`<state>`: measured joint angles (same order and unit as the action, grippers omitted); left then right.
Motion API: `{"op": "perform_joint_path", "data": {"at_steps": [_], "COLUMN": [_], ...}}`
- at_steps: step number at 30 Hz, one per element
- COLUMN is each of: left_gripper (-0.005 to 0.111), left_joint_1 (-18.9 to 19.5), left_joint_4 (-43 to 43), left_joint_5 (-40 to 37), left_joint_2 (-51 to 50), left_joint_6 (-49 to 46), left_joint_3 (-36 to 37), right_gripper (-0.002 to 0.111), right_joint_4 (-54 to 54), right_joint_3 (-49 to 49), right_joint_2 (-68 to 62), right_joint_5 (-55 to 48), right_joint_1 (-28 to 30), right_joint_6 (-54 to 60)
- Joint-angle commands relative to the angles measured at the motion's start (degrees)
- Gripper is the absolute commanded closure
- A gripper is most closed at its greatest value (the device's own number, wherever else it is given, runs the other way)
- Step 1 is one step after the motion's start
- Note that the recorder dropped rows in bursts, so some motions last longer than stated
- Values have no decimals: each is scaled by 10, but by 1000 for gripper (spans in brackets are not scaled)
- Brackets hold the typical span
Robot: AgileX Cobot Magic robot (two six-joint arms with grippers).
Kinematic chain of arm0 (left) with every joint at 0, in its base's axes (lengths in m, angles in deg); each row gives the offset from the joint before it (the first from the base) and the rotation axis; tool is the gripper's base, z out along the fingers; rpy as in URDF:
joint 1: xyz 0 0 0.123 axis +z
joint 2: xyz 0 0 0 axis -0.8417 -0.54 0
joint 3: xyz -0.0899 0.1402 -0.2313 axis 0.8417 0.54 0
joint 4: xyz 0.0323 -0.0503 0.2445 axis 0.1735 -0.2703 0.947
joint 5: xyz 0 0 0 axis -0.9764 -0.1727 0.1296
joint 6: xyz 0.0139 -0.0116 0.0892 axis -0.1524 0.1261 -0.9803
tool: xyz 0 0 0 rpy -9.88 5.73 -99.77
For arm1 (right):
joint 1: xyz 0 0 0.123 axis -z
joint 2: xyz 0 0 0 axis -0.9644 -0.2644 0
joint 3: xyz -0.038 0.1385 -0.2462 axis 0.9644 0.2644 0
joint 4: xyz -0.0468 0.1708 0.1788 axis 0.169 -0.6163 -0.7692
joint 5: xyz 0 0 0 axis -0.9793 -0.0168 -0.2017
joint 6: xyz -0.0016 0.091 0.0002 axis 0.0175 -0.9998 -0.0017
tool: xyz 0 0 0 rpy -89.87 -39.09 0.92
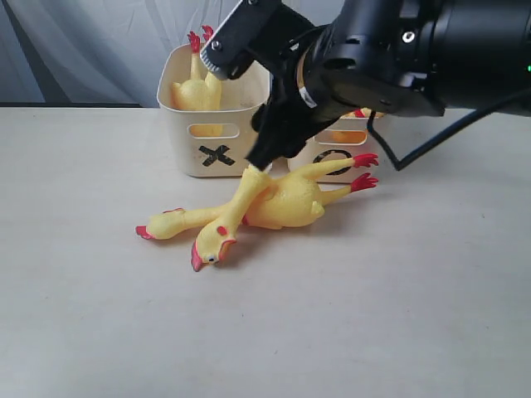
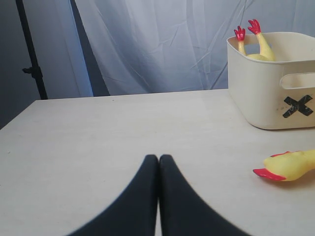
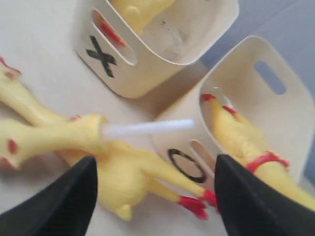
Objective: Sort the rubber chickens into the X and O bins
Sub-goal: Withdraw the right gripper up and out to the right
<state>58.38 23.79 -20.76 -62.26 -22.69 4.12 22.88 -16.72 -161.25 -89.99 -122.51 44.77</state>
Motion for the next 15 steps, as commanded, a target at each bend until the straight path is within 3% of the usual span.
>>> {"op": "perform_joint_path", "data": {"at_steps": [1,5,15], "left_gripper": [106,106,106], "left_joint_1": [0,0,0], "left_joint_4": [0,0,0], "left_joint_5": [6,6,6], "left_joint_2": [2,2,2], "left_joint_6": [3,3,3], "left_joint_3": [1,1,1], "right_gripper": [44,44,44], "right_joint_4": [-43,-44,-112], "right_joint_3": [-2,-2,-2], "right_joint_2": [-6,-16,-19], "right_joint_5": [56,79,54], "right_joint_1": [-2,-2,-2], "right_joint_6": [-166,-234,-188]}}
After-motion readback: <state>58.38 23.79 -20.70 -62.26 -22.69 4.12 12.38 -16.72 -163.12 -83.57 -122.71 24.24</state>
